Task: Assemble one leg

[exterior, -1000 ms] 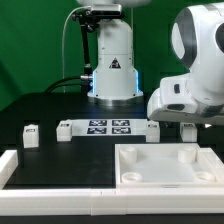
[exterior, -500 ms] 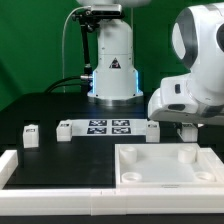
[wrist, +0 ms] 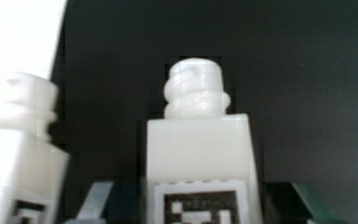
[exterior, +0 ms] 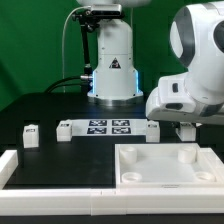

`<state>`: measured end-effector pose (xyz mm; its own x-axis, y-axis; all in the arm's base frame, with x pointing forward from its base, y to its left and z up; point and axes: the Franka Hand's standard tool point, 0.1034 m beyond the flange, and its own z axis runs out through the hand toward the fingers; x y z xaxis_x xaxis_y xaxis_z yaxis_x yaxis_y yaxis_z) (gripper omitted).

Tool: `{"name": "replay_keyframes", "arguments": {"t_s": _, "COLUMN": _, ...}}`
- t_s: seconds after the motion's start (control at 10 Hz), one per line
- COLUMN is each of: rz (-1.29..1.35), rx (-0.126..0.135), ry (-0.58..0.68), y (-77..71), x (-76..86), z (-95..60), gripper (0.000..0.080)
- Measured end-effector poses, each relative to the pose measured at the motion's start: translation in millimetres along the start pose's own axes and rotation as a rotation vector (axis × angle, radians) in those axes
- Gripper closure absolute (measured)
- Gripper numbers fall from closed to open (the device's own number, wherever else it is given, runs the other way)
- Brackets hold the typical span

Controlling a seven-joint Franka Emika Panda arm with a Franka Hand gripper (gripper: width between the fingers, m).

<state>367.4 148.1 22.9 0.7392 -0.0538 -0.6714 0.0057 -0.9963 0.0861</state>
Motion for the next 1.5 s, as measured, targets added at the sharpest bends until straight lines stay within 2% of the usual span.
{"name": "replay_keyframes", "arguments": {"t_s": 0.2, "rz": 0.005, "rx": -0.020, "ry": -0.001, "y": 15.0, "x": -17.8, "z": -29.2, "gripper": 0.0511}}
{"name": "replay_keyframes", "arguments": {"t_s": 0.4, "rz": 0.012, "rx": -0.018, "ry": -0.009, "y": 22.1, "x": -31.4, "z": -56.3, "gripper": 0.0511}}
{"name": "replay_keyframes", "arguments": {"t_s": 0.5, "rz": 0.006, "rx": -0.019, "ry": 0.020, "y": 21.7, "x": -30.4, "z": -68.2, "gripper": 0.0509}}
{"name": "replay_keyframes", "arguments": {"t_s": 0.6, "rz": 0.007, "rx": -0.018, "ry": 0.018, "y": 21.7, "x": -30.6, "z": -64.9, "gripper": 0.0509}}
{"name": "replay_keyframes", "arguments": {"t_s": 0.7, "rz": 0.005, "rx": -0.012, "ry": 0.069, "y": 19.5, "x": -23.8, "z": -65.7, "gripper": 0.0509}}
{"name": "replay_keyframes", "arguments": {"t_s": 0.8, "rz": -0.009, "rx": 0.002, "ry": 0.201, "y": 15.7, "x": -18.7, "z": -71.0, "gripper": 0.0509}}
{"name": "replay_keyframes", "arguments": {"t_s": 0.9, "rz": -0.018, "rx": 0.014, "ry": 0.288, "y": 14.5, "x": -22.2, "z": -70.2, "gripper": 0.0509}}
{"name": "replay_keyframes", "arguments": {"t_s": 1.0, "rz": -0.023, "rx": 0.025, "ry": 0.350, "y": 13.0, "x": -21.2, "z": -69.9, "gripper": 0.0509}}
{"name": "replay_keyframes", "arguments": {"t_s": 1.2, "rz": -0.043, "rx": 0.049, "ry": 0.558, "y": 8.5, "x": -17.1, "z": -74.3, "gripper": 0.0509}}
{"name": "replay_keyframes", "arguments": {"t_s": 1.3, "rz": -0.061, "rx": 0.048, "ry": 0.647, "y": 16.0, "x": -13.9, "z": -84.2, "gripper": 0.0509}}
{"name": "replay_keyframes", "arguments": {"t_s": 1.4, "rz": -0.067, "rx": 0.058, "ry": 0.749, "y": 22.3, "x": -6.1, "z": -99.4, "gripper": 0.0509}}
{"name": "replay_keyframes", "arguments": {"t_s": 1.5, "rz": -0.078, "rx": 0.074, "ry": 0.836, "y": 22.7, "x": -0.3, "z": -110.7, "gripper": 0.0509}}
